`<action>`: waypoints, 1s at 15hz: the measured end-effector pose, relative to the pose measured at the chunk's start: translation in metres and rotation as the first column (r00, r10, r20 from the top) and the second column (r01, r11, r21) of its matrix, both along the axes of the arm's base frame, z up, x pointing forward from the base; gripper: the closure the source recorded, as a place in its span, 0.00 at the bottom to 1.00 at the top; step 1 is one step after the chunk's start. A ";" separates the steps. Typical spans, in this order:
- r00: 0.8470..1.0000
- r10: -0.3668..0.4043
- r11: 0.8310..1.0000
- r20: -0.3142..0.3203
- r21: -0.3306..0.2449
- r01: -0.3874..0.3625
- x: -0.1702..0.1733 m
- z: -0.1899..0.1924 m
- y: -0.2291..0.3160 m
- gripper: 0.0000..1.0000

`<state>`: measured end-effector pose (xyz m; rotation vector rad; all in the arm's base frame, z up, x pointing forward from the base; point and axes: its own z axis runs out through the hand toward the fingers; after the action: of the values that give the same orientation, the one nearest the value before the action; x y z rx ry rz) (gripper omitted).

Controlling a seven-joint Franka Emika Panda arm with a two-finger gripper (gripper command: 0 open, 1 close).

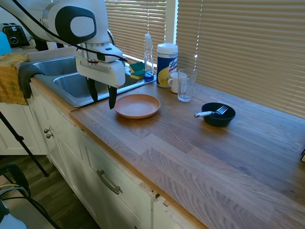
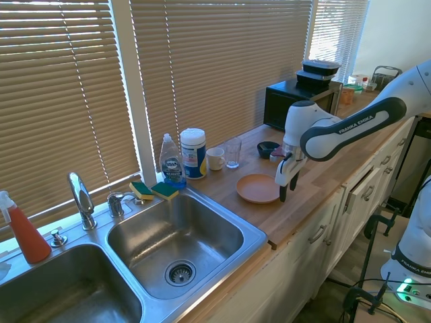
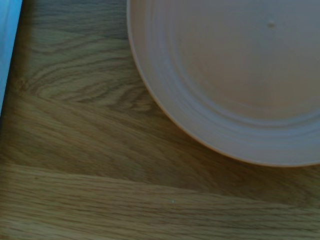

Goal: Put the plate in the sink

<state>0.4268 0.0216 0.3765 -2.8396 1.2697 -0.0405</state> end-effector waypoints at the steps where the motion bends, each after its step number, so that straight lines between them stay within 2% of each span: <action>1: 1.000 0.001 1.000 -0.001 -0.001 -0.001 0.000 0.000 0.000 0.00; 5: 0.999 -0.019 1.000 0.040 0.005 0.019 0.005 0.005 -0.006 0.00; 8: 0.991 -0.103 0.994 0.081 0.038 0.100 0.012 0.014 -0.037 0.00; 12: 0.970 -0.214 0.975 0.119 0.092 0.204 0.035 0.020 -0.086 0.00; 15: 0.959 -0.265 0.953 0.101 0.180 0.244 0.061 0.004 -0.118 0.00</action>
<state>0.4876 -0.0965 0.3803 -2.4780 1.5255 -0.1096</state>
